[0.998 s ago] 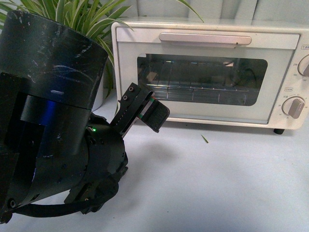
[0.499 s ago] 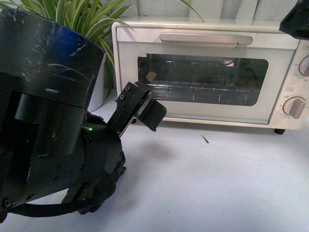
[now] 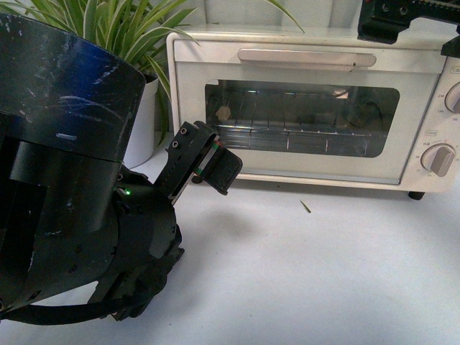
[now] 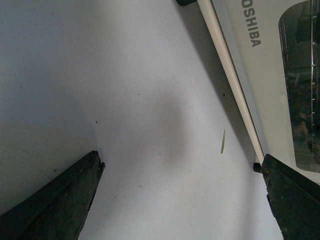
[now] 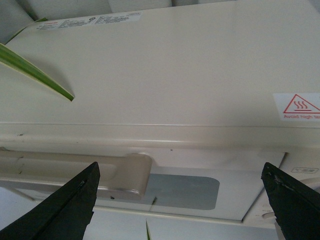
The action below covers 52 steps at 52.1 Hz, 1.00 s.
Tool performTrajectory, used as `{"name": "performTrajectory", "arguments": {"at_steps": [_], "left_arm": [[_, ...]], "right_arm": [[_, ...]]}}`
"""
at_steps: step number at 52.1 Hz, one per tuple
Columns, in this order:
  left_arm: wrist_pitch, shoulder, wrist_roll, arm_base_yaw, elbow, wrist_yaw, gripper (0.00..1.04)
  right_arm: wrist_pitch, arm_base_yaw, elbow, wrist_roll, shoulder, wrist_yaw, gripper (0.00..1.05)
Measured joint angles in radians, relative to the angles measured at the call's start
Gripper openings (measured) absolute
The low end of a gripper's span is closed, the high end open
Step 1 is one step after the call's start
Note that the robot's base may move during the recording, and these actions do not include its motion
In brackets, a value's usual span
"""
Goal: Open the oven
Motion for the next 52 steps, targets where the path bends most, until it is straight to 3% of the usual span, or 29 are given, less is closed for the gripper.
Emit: {"name": "performTrajectory", "arguments": {"at_steps": [28,52], "left_arm": [[0.005,0.000,-0.006,0.007,-0.001,0.011,0.98],[0.005,-0.001,-0.006,0.013,-0.004,0.011,0.98]], "right_arm": [[-0.046,0.026,0.062,0.040,0.076,0.069,0.95],[-0.048,0.031,-0.016,-0.039,0.011,-0.017,0.95]]}}
